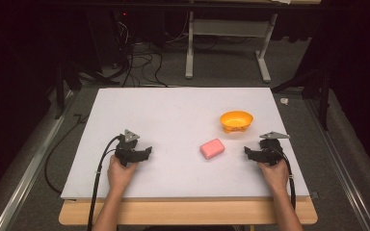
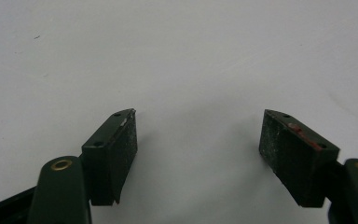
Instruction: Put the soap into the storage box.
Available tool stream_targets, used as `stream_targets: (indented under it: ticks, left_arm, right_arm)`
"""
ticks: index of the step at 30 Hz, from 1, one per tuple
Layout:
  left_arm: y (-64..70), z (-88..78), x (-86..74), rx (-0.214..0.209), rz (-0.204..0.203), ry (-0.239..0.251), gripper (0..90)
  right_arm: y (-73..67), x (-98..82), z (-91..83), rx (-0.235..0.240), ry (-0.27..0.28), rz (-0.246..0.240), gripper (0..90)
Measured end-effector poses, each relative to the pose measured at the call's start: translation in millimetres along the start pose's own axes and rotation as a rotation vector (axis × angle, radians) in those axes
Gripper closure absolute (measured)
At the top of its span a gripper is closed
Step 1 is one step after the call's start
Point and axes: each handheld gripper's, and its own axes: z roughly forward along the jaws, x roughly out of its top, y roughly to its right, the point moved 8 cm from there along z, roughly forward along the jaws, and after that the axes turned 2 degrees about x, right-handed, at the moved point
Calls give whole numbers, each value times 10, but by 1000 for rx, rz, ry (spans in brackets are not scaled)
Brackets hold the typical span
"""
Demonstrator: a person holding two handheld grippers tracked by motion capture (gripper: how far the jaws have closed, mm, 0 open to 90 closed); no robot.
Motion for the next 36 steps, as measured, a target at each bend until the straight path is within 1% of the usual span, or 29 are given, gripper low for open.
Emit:
stream_targets:
  ticks: [8,9,13,15,16,20,21,22,27,34,36]
  left_arm:
    - [0,0,0,0,0,0,281]
    - [0,0,0,0,-1,0,281]
    - [-1,0,0,0,-1,0,281]
    - [-1,0,0,-1,-1,0,281]
    - [-1,1,0,0,-1,0,281]
    - [-1,0,0,-1,-1,0,281]
    - [-1,0,0,-1,-1,0,281]
    - [-1,1,0,-1,-1,0,281]
    - [-2,1,0,-1,-1,0,281]
    - [-2,1,0,-1,-1,0,281]
    - [-2,1,0,-1,-1,0,281]
  right_arm:
    - [-4,-1,-7,5,-4,7,244]
    - [0,1,-7,3,-1,5,240]
    - [12,3,-45,5,12,23,238]
    - [10,5,-64,9,16,27,238]
    - [4,13,-105,22,26,35,243]
    - [-5,46,-174,28,55,35,251]
    - [-5,46,-174,28,55,35,251]
    - [-24,61,-206,35,67,36,251]
    - [-83,70,-248,56,73,37,250]
    - [-197,111,-321,96,101,34,248]
    - [-233,115,-334,105,103,35,245]
